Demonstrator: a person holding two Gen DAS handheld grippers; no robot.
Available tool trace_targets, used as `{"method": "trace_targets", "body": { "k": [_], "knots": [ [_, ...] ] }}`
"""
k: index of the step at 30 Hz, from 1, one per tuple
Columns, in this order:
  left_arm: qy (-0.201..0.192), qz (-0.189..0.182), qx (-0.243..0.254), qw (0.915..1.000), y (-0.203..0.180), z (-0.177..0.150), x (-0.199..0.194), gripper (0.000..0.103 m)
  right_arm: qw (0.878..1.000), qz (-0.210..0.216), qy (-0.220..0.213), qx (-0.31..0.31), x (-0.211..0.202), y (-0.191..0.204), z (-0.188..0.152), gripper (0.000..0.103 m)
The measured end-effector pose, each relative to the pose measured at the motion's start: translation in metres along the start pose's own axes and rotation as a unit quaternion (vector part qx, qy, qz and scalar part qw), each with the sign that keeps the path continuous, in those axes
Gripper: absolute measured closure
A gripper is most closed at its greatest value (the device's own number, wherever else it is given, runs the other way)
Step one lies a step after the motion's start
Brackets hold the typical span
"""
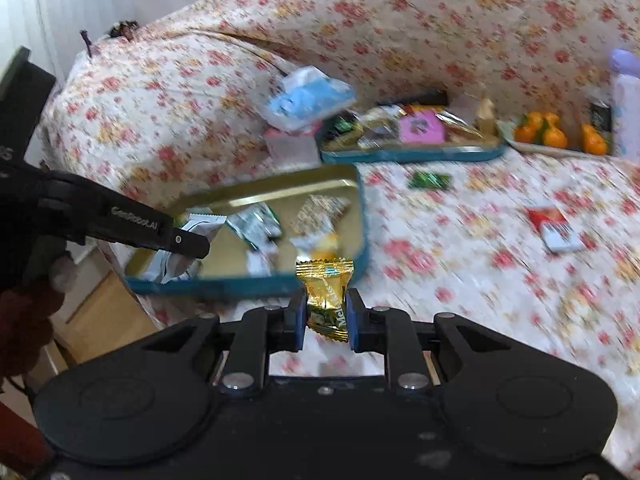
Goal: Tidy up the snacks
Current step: 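Carry the white packet and gold candy over the gold tin tray, then open the right gripper to drop the gold candy into the tray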
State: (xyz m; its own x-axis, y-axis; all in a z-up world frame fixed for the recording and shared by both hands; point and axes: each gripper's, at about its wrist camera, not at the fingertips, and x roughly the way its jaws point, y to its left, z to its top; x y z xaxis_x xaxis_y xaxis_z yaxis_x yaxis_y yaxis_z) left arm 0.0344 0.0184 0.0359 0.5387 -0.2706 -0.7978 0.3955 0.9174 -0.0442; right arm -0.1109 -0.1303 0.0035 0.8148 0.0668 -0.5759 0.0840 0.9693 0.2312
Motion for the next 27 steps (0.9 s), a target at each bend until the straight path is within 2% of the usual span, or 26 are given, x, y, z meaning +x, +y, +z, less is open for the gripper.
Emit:
{"method": "trace_targets", "body": {
  "k": [6,12,16,23,27],
  "knots": [
    [-0.018,0.044,-0.019,0.9987,0.038,0.025,0.008,0.075,0.999,0.018,-0.02,-0.029,0.021,0.025,0.03,0.081],
    [-0.009,0.063,-0.061,0.9961,0.07,0.033,0.03,0.075,0.999,0.025,-0.023,-0.039,0.04,0.042,0.047,0.081],
    [0.001,0.059,-0.085,0.9947,0.08,0.029,0.041,0.075,0.998,0.028,-0.019,-0.047,0.052,0.054,0.05,0.081],
    [0.007,0.054,-0.077,0.9956,0.085,0.02,0.049,0.075,0.998,0.03,-0.007,-0.057,0.069,0.068,0.052,0.081],
    [0.013,0.046,-0.089,0.9949,0.094,0.016,0.052,0.075,0.998,0.029,0.002,-0.06,0.077,0.074,0.051,0.081]
  ]
}}
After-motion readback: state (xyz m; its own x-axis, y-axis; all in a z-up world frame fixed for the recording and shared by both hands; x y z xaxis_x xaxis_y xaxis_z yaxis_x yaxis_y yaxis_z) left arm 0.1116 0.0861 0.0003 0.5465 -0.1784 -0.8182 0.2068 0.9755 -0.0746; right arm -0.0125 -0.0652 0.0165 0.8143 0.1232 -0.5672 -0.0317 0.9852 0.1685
